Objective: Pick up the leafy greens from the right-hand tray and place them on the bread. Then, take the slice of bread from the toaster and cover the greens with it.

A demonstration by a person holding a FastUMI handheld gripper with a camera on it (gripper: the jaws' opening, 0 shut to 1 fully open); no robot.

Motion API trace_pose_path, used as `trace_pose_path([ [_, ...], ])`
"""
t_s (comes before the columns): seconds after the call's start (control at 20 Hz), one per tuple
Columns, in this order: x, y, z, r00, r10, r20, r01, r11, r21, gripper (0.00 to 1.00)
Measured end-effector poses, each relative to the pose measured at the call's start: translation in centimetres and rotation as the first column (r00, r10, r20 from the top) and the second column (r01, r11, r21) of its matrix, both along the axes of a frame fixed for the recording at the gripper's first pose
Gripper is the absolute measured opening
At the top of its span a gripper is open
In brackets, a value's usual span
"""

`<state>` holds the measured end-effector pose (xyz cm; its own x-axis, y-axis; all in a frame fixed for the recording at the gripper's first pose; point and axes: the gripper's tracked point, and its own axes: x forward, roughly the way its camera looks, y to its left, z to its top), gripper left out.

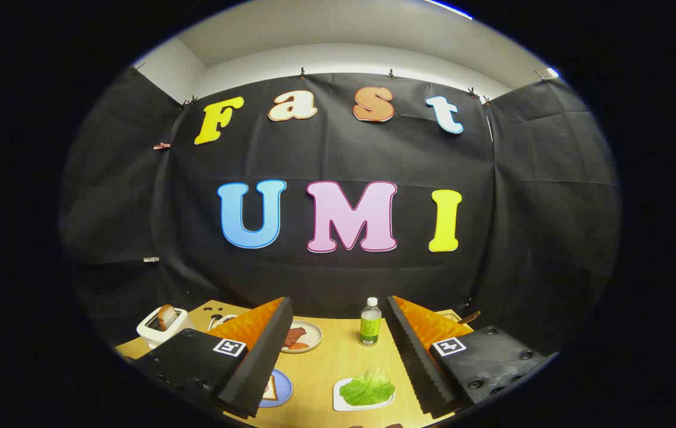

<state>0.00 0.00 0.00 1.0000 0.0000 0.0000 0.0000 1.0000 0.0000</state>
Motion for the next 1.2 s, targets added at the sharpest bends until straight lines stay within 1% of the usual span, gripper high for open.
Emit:
trace_pose_path([
  [0.3, 0.7, 0.1, -0.2, 1.0, 0.002, -0.005, -0.002, 1.0, -0.001, 0.97],
  [0.5, 0.5, 0.1, 0.7, 1.0, 0.005, 0.007, -0.005, 1.0, 0.023, 0.97],
  [0.65, 0.4, -0.1, 1.0, 1.0, 0.015, 0.015, -0.015, 1.0, -0.003, 0.97],
  [0.8, 0.2, -0.7, 1.2, 0.999, 0.005, 0.034, -0.005, 1.0, -0.018, 0.97],
  [0.9, 0.1, -1.0, 0.2, 1.0, 0.0, 0.019, 0.001, 1.0, -0.026, 0.97],
  [1.2, 0.6, -2.9, -5.6, 0.995, -0.015, -0.098, 0.008, 0.998, -0.065, 0.98],
])
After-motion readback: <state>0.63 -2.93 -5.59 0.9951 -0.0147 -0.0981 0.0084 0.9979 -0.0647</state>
